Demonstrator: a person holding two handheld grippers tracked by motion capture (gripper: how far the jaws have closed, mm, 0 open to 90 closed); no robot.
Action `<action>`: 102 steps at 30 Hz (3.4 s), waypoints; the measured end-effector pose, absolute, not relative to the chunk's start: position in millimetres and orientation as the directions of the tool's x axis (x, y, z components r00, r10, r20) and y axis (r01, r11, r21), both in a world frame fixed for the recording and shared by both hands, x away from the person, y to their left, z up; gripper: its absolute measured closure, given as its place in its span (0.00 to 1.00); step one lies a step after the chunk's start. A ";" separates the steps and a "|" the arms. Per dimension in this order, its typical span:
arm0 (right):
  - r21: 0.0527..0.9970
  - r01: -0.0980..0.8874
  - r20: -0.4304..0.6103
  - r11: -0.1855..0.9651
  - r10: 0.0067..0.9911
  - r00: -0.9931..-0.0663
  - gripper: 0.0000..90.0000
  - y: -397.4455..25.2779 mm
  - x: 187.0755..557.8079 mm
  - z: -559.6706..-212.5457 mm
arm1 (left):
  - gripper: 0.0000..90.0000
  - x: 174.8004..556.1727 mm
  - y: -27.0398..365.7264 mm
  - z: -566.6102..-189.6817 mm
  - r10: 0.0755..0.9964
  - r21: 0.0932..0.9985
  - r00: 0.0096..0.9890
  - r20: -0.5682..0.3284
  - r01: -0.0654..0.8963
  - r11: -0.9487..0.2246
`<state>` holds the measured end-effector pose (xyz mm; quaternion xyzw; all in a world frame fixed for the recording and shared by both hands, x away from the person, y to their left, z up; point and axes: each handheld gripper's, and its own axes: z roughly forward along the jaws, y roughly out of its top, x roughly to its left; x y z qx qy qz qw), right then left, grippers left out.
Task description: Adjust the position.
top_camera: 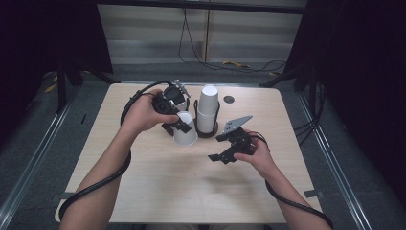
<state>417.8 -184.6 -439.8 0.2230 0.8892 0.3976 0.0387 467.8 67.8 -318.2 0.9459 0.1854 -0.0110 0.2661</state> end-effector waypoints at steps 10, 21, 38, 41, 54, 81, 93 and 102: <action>0.720 0.366 0.112 0.589 0.423 -0.899 0.14 -187.4 416.8 -441.0 | 0.37 464.5 62.8 -321.0 0.322 0.497 0.938 -0.126 0.340 -0.798; 0.732 0.368 0.124 0.574 0.419 -0.899 0.14 -192.7 418.7 -436.3 | 0.37 465.9 57.3 -329.6 0.313 0.493 0.939 -0.143 0.342 -0.800; 0.740 0.355 0.118 0.572 0.409 -0.905 0.14 -191.3 419.1 -433.9 | 0.37 467.1 50.4 -333.2 0.303 0.489 0.942 -0.145 0.334 -0.805; 0.737 0.354 0.120 0.575 0.405 -0.907 0.14 -191.4 419.7 -433.2 | 0.37 466.9 47.8 -334.5 0.294 0.484 0.945 -0.145 0.327 -0.812; 0.709 0.344 0.109 0.616 0.386 -0.916 0.14 -191.5 419.2 -431.8 | 0.37 465.8 42.2 -339.3 0.284 0.484 0.947 -0.150 0.321 -0.814; 0.660 0.318 0.077 0.681 0.360 -0.930 0.14 -191.2 429.1 -414.2 | 0.37 462.8 37.5 -338.9 0.266 0.498 0.951 -0.157 0.309 -0.810; 0.694 0.315 0.083 0.648 0.362 -0.928 0.14 -190.3 430.9 -408.3 | 0.37 462.7 28.6 -336.2 0.254 0.501 0.953 -0.164 0.302 -0.811; 0.720 0.318 0.103 0.617 0.358 -0.928 0.14 -190.3 429.5 -410.8 | 0.37 464.3 25.8 -337.1 0.256 0.511 0.952 -0.167 0.306 -0.804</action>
